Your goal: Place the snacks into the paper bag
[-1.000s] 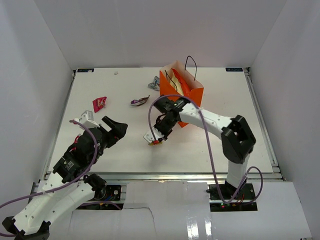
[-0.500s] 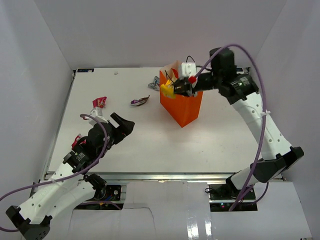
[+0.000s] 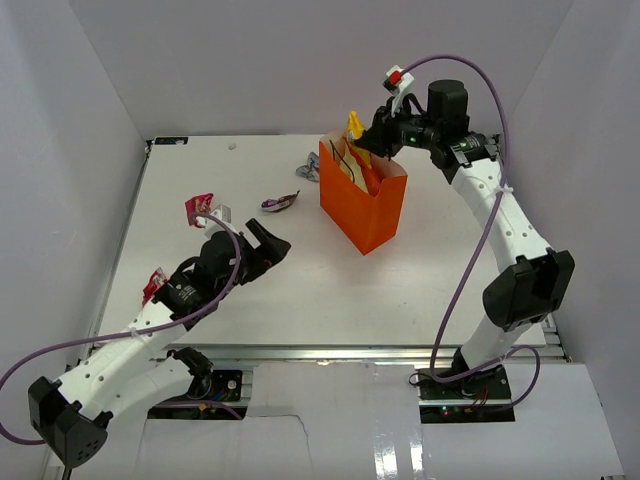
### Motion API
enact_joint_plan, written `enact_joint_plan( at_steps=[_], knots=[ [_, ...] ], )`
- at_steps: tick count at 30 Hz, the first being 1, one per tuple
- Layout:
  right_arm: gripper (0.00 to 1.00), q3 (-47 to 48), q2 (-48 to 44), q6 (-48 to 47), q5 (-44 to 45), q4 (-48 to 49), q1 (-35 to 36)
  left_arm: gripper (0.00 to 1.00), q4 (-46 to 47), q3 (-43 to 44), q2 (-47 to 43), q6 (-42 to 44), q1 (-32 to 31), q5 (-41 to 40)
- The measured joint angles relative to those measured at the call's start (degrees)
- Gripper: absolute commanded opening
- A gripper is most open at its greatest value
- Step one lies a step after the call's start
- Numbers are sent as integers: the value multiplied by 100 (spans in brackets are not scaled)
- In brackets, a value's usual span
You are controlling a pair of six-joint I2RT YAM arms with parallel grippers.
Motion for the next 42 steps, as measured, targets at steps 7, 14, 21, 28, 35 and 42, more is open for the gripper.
enact_joint_plan(
  at_steps=[7, 14, 21, 28, 35, 42],
  knots=[
    [14, -470, 63, 177, 535, 70, -310, 98, 96, -15, -153, -105, 0, 103],
    [29, -1215, -407, 4, 625, 90, -472, 98, 205, -76, -122, -140, 0, 105],
    [44, -1539, -743, -105, 619, 122, -527, 98, 282, -35, 326, -61, 2, 120],
    [53, -1552, -1012, -101, 570, 157, -623, 98, 505, 254, 767, -153, 101, -31],
    [75, -1652, -1416, -170, 42, 146, -1095, 98, 809, 955, 2179, -678, 962, 444],
    [76, -3042, -2347, -697, -675, -37, -2127, 92, 723, 2122, 4197, -1598, 1867, 730]
  ],
)
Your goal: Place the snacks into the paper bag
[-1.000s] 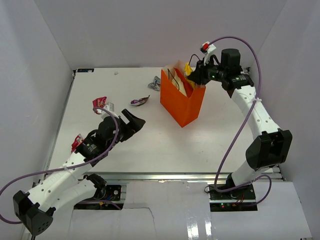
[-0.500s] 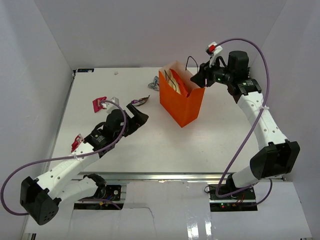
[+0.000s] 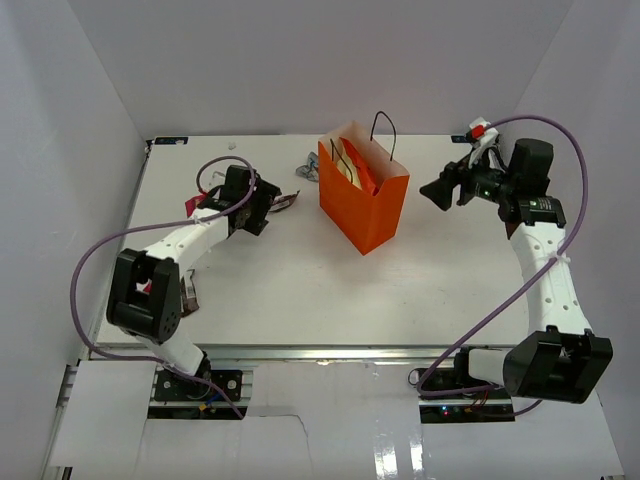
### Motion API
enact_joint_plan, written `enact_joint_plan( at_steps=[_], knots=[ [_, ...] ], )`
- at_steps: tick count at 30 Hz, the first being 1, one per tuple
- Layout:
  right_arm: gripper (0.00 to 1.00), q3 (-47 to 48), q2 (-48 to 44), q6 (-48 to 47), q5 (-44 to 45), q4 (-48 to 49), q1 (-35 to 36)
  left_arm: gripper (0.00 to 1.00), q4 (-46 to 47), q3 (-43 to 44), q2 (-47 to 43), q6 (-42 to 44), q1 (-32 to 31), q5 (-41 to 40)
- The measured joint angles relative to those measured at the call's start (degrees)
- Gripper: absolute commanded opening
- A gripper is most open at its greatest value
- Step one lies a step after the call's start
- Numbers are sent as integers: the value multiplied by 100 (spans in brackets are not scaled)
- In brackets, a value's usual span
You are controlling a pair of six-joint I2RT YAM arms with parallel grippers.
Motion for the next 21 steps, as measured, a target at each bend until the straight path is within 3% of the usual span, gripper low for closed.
enact_joint_plan(
  at_steps=[4, 11, 21],
  knots=[
    [76, -437, -105, -275, -109, -264, -313, 83, -15, 492, 881, -540, 308, 190],
    [76, -651, -116, -496, -293, -415, -334, 79, -328, 1617, 2308, -1202, 535, 518],
    [76, -651, -94, -505, -461, -413, -334, 45, -682, 2326, 3099, -1436, 634, 629]
  ],
)
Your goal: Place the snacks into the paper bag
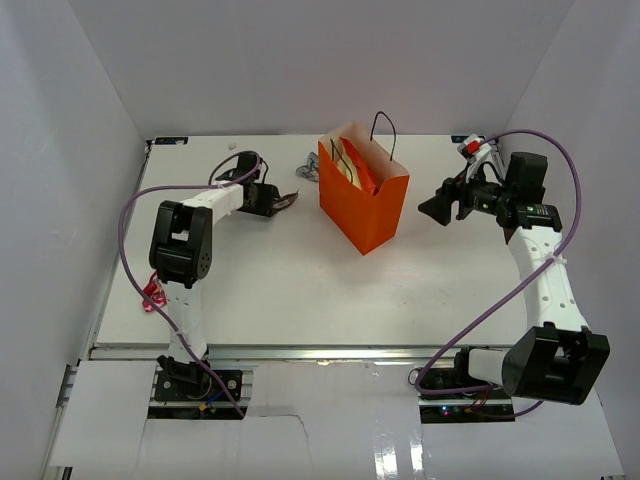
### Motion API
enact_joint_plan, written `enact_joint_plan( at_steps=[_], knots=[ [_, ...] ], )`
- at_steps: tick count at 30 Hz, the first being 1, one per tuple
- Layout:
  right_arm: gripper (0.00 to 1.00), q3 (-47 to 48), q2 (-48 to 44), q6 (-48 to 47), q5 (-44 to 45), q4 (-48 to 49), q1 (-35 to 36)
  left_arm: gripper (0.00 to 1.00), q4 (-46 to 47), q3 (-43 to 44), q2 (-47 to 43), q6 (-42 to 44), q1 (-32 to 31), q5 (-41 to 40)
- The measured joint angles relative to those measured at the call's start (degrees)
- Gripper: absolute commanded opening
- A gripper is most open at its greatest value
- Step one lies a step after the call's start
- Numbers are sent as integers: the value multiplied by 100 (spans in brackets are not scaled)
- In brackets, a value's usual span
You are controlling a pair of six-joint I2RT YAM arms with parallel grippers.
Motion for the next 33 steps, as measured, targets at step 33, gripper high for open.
enact_joint_plan(
  at_steps=[33],
  knots=[
    [77, 2, 188, 28, -127, 85, -42, 3, 2511, 2100, -1871, 6905, -841, 1825]
  ],
)
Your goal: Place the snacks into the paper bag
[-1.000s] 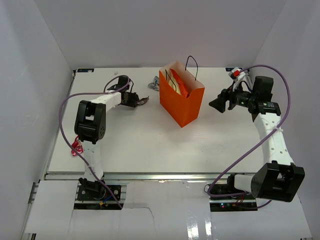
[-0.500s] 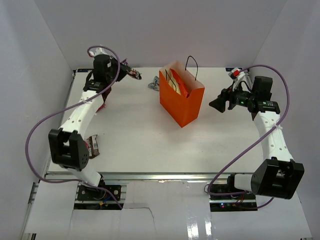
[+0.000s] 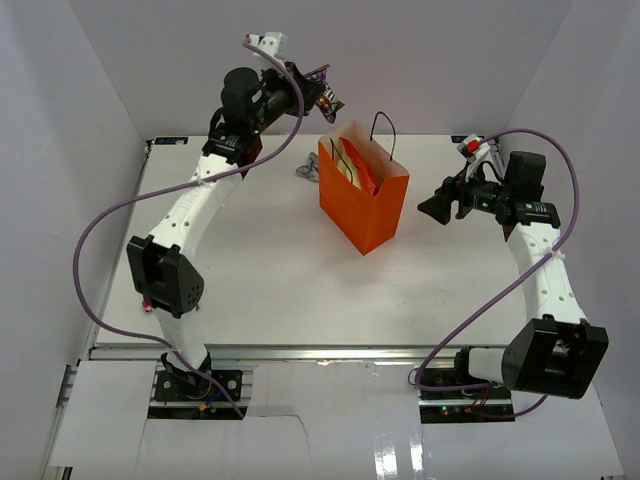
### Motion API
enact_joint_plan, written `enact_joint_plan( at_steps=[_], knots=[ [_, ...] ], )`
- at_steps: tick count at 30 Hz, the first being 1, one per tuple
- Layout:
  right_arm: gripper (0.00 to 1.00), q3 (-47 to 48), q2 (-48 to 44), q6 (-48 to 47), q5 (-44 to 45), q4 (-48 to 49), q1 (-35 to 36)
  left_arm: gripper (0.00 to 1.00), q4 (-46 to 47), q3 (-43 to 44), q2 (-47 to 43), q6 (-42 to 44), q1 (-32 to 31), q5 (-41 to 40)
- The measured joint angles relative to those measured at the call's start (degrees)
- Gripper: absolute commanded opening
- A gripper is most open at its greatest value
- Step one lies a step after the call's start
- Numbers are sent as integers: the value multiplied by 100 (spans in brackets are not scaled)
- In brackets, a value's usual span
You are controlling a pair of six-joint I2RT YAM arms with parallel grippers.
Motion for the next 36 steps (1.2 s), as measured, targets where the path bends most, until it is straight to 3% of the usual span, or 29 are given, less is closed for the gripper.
enact_joint_plan(
  at_steps=[6, 28, 34, 36],
  knots=[
    [77, -2, -46, 0, -2, 0, 0, 4, -437, 979, 866, 275, -490, -35],
    [77, -2, -81, 26, -42, 4, 0, 9, -1217, 1003, 911, 302, -1102, -323],
    [77, -2, -81, 48, -44, 4, 0, 18, -1252, 979, 975, 186, -1224, -295],
    [77, -2, -81, 61, -44, 4, 0, 29, -1268, 977, 1014, 142, -1255, -267]
  ],
)
